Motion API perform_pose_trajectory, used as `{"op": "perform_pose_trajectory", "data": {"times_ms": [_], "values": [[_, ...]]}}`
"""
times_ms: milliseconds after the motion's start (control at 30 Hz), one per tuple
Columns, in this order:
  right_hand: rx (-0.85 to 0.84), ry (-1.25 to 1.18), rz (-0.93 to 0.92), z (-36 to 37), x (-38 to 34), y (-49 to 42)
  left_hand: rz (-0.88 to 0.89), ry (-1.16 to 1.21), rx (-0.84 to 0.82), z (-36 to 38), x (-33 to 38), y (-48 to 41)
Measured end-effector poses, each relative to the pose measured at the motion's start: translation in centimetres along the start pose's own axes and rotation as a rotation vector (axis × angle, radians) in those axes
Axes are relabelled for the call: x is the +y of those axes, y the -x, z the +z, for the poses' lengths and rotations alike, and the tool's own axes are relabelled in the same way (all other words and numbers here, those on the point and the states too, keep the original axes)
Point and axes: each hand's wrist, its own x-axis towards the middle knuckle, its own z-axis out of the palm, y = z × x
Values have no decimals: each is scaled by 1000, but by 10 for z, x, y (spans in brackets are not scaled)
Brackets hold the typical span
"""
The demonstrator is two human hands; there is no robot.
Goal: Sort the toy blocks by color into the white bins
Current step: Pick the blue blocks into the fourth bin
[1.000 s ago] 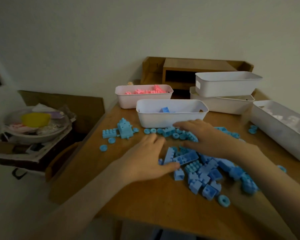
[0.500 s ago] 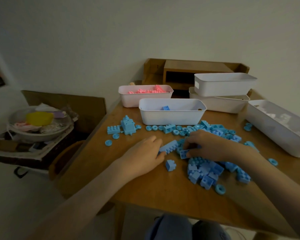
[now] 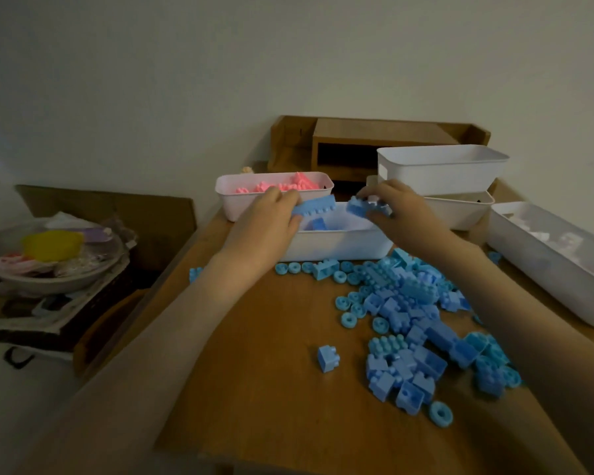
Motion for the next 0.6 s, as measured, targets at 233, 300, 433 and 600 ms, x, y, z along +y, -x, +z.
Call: {"op": "perform_pose_trajectory", "data": {"times_ms": [233,300,433,600], "values": [[-275,48,86,3,18,1,-152,9,-266,15,-12,-32],[-251,53,50,-1,20,10,-104,13,-201,20,-3,-25],[-162,25,50,-14,29,29,66,129,-226,27,20,2],[-400,112,273,-15,44,60,273,120,-305,46,43,37]]}}
